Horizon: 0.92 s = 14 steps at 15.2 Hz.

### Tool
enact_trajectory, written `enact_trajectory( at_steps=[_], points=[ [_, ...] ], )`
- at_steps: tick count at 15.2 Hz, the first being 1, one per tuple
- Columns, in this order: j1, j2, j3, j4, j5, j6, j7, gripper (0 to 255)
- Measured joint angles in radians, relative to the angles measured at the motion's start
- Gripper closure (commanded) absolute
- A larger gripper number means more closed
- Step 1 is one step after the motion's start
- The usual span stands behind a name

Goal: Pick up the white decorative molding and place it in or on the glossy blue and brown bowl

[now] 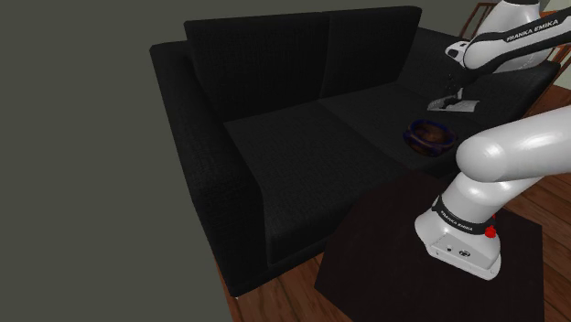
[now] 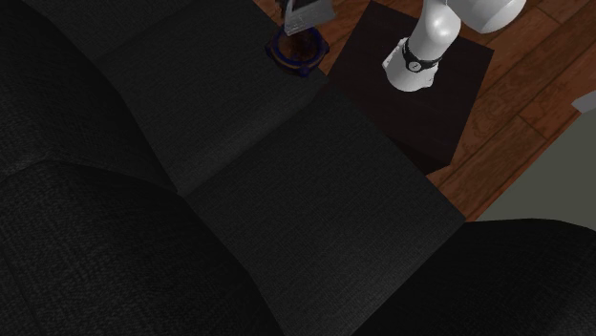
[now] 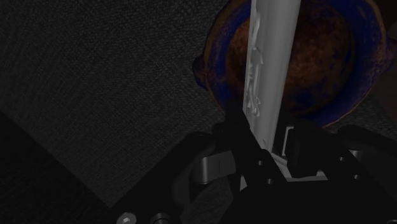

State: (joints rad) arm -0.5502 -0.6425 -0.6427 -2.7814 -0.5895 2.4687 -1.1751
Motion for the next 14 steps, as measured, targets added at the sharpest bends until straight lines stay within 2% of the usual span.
enact_trajectory(
  at_steps=[10, 14],
  points=[
    [0.001, 0.141, -0.064, -0.056, -0.049, 0.195, 0.021, 255],
    [0.003, 0.164, -0.074, -0.061, -0.054, 0.224, 0.022, 255]
  ],
)
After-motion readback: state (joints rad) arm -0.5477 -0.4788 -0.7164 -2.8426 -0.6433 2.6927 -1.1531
